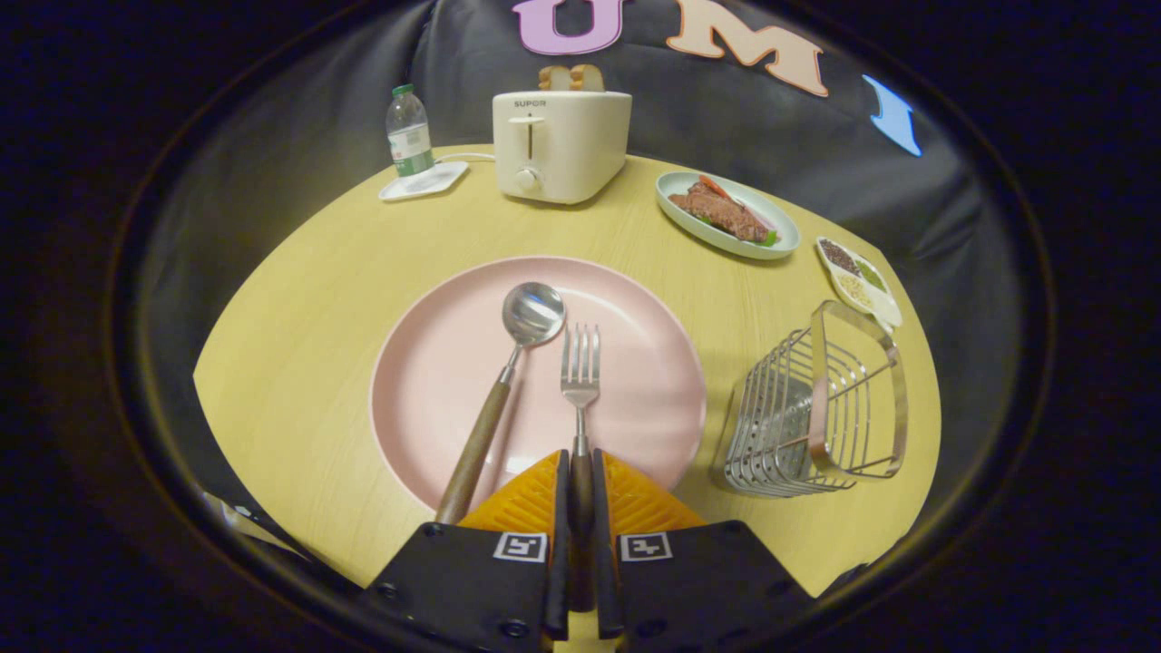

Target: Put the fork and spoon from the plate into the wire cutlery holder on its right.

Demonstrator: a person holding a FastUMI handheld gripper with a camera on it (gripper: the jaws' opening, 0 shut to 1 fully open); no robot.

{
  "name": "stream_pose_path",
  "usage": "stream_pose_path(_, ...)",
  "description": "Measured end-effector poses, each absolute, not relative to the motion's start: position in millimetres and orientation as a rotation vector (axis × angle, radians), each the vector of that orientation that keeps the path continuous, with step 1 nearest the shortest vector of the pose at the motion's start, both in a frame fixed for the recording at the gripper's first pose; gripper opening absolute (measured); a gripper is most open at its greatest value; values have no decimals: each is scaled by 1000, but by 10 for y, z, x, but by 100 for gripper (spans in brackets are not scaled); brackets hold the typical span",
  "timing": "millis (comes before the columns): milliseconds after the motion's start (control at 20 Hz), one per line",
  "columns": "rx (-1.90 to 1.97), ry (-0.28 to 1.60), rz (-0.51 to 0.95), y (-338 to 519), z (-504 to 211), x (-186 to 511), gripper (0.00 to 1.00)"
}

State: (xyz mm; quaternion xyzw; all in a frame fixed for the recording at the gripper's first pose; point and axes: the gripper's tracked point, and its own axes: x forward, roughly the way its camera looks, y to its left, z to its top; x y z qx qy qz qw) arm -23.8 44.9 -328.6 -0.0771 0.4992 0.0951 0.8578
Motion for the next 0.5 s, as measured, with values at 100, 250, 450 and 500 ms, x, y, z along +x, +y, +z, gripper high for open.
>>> stream_pose_path(100,-187,1036,204,416,-3196,-166,15)
stream_pose_path(250,-183,1071,218,390,-3185,-166,6)
stream_pose_path(450,-213,1097,244,381,-3232,-150,10)
stream_pose_path(500,-222,1116,264,404,-3247,-209,12)
